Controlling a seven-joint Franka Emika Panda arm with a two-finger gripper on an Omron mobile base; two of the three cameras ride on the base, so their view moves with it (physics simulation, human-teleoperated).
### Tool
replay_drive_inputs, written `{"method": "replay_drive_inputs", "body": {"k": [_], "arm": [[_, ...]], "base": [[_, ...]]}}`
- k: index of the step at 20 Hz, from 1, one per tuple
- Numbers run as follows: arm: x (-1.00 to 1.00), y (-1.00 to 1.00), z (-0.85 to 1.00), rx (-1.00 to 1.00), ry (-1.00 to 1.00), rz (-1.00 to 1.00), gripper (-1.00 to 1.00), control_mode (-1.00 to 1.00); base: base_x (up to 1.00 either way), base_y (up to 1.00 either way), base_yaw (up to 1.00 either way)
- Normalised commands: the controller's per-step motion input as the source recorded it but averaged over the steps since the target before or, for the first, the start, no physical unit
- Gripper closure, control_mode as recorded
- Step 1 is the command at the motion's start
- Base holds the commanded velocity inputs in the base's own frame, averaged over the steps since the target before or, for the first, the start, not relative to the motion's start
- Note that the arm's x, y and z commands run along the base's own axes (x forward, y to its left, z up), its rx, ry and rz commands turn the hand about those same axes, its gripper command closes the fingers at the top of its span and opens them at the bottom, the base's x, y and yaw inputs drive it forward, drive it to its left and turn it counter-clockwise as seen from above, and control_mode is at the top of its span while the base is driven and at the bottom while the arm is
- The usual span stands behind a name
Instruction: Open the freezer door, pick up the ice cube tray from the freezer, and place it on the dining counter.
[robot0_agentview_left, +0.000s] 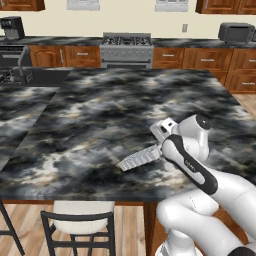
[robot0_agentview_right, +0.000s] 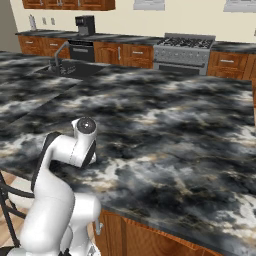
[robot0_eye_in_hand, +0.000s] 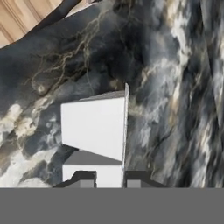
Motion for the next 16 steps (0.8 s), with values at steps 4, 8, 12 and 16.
{"method": "replay_drive_inputs", "body": {"k": [4, 8, 12, 16], "arm": [[0.06, 0.0, -0.59, 0.0, -0.14, 0.0, 1.0, -1.0], [0.0, 0.0, -0.51, 0.0, -0.21, 0.0, 1.0, -1.0], [0.0, 0.0, -0.4, 0.0, -0.23, 0.0, 1.0, -1.0], [0.0, 0.01, -0.33, 0.0, -0.08, 0.0, 1.0, -1.0]], "base": [[0.0, 0.0, 0.0], [0.0, 0.0, 0.0], [0.0, 0.0, 0.0], [0.0, 0.0, 0.0]]}}
